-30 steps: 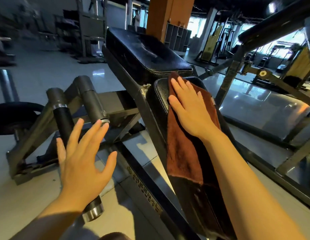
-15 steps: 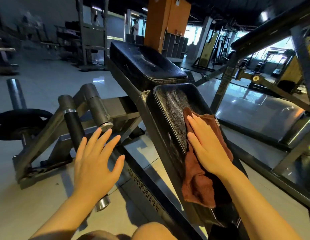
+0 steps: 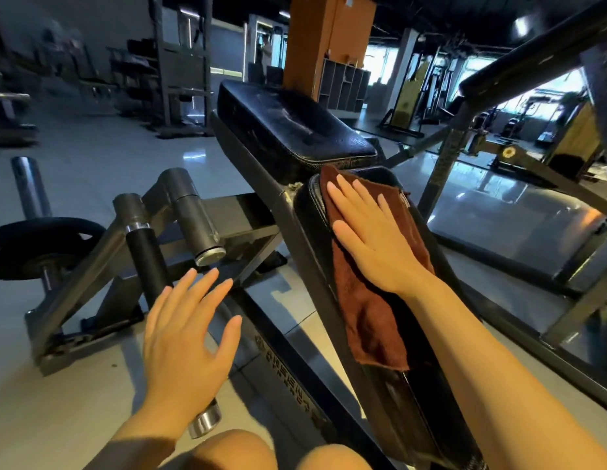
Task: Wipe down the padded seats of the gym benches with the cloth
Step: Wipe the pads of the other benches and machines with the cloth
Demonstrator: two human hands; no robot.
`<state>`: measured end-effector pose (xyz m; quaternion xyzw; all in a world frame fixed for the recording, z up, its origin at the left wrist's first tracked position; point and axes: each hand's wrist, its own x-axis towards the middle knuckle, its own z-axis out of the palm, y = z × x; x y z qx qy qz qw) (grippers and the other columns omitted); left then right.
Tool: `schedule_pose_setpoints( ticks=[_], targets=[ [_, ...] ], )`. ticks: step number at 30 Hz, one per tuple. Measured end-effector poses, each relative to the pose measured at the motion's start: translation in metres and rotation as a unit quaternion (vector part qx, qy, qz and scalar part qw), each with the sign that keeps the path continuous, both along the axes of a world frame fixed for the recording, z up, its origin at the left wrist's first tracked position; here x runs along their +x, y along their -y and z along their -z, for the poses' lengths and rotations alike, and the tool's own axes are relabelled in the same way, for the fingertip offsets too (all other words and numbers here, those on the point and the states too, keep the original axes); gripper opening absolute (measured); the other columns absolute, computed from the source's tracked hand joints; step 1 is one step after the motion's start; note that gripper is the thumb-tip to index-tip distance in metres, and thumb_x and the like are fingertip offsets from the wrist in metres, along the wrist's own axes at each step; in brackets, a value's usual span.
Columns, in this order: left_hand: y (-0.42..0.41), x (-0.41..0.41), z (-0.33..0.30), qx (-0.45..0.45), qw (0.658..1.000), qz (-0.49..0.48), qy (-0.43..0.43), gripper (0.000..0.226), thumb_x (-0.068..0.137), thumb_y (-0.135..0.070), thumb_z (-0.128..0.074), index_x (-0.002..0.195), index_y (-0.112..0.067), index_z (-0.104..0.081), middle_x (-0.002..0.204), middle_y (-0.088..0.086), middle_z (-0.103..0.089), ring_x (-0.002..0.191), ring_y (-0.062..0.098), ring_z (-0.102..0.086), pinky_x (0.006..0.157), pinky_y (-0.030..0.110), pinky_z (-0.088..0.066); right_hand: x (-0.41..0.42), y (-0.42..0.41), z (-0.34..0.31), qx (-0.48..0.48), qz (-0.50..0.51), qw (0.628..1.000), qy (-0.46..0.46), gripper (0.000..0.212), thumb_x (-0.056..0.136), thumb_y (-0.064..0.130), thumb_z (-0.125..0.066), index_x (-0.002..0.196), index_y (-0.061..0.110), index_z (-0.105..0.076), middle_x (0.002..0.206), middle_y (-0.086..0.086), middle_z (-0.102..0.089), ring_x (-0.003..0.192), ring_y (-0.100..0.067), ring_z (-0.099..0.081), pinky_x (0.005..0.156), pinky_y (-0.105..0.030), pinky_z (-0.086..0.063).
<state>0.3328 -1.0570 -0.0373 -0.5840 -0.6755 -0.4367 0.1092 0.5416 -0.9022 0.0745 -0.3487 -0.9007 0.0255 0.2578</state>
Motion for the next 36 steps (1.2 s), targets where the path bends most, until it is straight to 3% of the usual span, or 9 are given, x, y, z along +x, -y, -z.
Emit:
schedule_pose_setpoints(
  ticks=[3,6,13,19,22,25,31,36],
  targets=[
    [0.001,0.0,0.002,-0.007,1.0,-0.004,-0.003,0.051,0.088,-0.043,-0.045,0.128,-0.015,-0.061,0.138,0.004,-0.055,0.138,0.02,-0.036,0.119,0.027,-0.006,0.004,0.0,0.0,-0.01,-0.012,1.0,-0.012,0.05,0.096,0.061,-0.016,0.144,0.051,-0.008,0.154,0.03,0.002,0.147,0.001,0.007,0.116,-0.033,0.016],
    [0.001,0.001,0.002,-0.012,1.0,-0.004,-0.008,0.049,0.087,-0.043,-0.045,0.125,-0.016,-0.063,0.138,0.003,-0.055,0.137,0.02,-0.036,0.119,0.027,-0.006,0.005,0.0,0.0,-0.022,0.032,0.999,-0.03,0.045,0.099,0.056,-0.012,0.144,0.053,-0.01,0.16,0.023,-0.003,0.148,-0.002,0.005,0.116,-0.042,0.018],
    [0.0,0.003,0.0,-0.012,1.0,-0.006,0.006,0.06,0.087,-0.047,-0.043,0.141,-0.021,-0.045,0.147,0.003,-0.045,0.14,0.018,-0.031,0.119,0.025,-0.002,0.013,-0.012,0.002,-0.051,0.172,0.981,-0.071,0.051,0.106,0.04,-0.021,0.155,0.03,-0.012,0.164,0.002,-0.006,0.151,-0.017,-0.002,0.121,-0.05,0.001],
    [0.001,0.001,0.0,-0.016,1.0,0.002,0.0,0.057,0.088,-0.046,-0.044,0.139,-0.02,-0.047,0.145,0.002,-0.047,0.139,0.015,-0.031,0.119,0.023,-0.001,-0.006,-0.002,-0.005,-0.017,0.097,0.995,-0.024,0.05,0.106,0.038,-0.021,0.154,0.035,-0.01,0.163,0.011,-0.004,0.15,-0.012,0.001,0.119,-0.042,0.007],
    [0.002,0.001,0.0,-0.011,1.0,0.01,0.005,0.056,0.088,-0.044,-0.044,0.138,-0.018,-0.05,0.144,0.003,-0.048,0.139,0.013,-0.03,0.119,0.021,-0.001,-0.001,0.013,0.004,0.013,0.034,0.999,-0.008,0.053,0.102,0.048,-0.018,0.153,0.036,-0.008,0.161,0.015,0.0,0.149,-0.006,0.005,0.121,-0.039,0.007],
    [0.003,-0.001,0.0,-0.008,1.0,0.011,0.003,0.057,0.088,-0.042,-0.044,0.137,-0.016,-0.051,0.143,0.004,-0.049,0.138,0.015,-0.031,0.119,0.021,-0.002,0.015,0.024,0.019,0.04,0.033,0.999,0.005,0.056,0.099,0.054,-0.014,0.151,0.038,-0.006,0.161,0.015,0.003,0.148,-0.004,0.011,0.121,-0.041,0.01],
    [0.002,-0.001,0.001,-0.002,1.0,0.011,0.019,0.055,0.087,-0.041,-0.044,0.136,-0.016,-0.052,0.141,0.005,-0.052,0.136,0.018,-0.037,0.119,0.023,-0.005,0.02,0.036,0.025,0.005,0.079,0.995,-0.058,0.062,0.098,0.056,-0.022,0.154,0.032,-0.015,0.163,0.011,-0.006,0.15,-0.006,-0.003,0.123,-0.047,-0.008],
    [0.002,0.0,0.0,-0.004,1.0,0.003,0.01,0.053,0.087,-0.041,-0.044,0.13,-0.014,-0.057,0.136,0.008,-0.056,0.132,0.02,-0.039,0.117,0.026,-0.008,0.025,0.046,0.033,-0.03,0.103,0.994,-0.022,0.057,0.095,0.062,-0.016,0.149,0.047,-0.004,0.162,0.016,0.005,0.148,-0.002,0.012,0.119,-0.046,0.012]
  ],
)
